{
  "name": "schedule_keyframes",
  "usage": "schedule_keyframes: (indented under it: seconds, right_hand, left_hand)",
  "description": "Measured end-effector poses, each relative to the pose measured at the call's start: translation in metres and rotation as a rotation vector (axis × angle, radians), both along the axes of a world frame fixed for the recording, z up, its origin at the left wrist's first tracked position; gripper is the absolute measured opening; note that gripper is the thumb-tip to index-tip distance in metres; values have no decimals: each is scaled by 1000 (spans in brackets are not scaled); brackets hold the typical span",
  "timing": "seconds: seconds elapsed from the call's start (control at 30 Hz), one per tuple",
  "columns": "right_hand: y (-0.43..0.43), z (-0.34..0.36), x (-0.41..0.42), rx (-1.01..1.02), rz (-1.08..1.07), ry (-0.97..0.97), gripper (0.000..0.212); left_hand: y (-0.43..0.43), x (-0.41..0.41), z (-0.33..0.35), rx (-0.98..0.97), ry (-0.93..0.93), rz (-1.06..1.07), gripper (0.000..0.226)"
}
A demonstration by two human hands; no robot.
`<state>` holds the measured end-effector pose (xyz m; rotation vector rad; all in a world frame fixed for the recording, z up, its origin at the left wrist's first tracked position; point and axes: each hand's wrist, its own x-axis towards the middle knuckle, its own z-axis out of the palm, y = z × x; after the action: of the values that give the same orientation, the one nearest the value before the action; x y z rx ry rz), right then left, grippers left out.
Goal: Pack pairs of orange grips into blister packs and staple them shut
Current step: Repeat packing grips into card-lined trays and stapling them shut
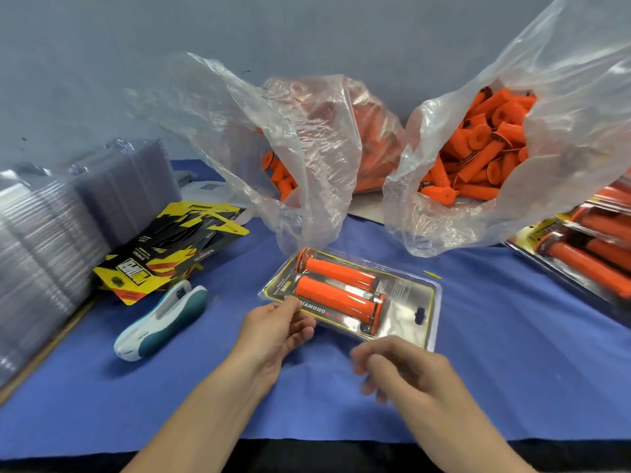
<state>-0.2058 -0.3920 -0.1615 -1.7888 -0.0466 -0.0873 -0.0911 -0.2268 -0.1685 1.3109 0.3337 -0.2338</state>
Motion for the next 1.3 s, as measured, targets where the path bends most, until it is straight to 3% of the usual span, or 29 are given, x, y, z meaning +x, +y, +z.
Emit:
schedule_keyframes:
  seconds: [0.07,0.13,0.2,0.3,0.57,0.7,0.87,1.0,1.07,1.17,1.27,1.3]
  right_hand:
    - [29,1,14,407,17,385,17]
    - [45,4,30,744,-93,549,20]
    - [56,7,40,970,-203,534,26]
    - [67,3,48,1146,-326,465,17]
    - [77,-2,54,1049,-371,452,11]
    - [79,-5,55,959,-390,453,14]
    - [82,-8,55,913,-394,422,18]
    - [81,-8,56,932,-384,409,16]
    - [80,-8,57,942,-401,404,17]
    - [77,-7,58,962,-421,400,14]
    - [75,-7,58,982,-436,411,10]
    - [75,-7,58,982,-442,413,10]
  left_hand:
    - [-1,-2,1,-31,11,-6,14]
    - [0,-4,3,-60,30,-27,17]
    - [3,-5,5,-56,36,-53,19]
    - [10,-2,9,-9,23,-91,14]
    - [15,-9,6,37,74,-229,15]
    - [18,-6,6,52,91,-164,11]
    - [27,2,3,134,24,4,22]
    - [32,8,7,176,40,19,29]
    - [33,8,8,222,56,-75,35]
    - [47,7,17,505,-97,-193,45]
    - [87,8,23,1282,-473,111,35]
    - [101,6,23,1523,-504,192,36]
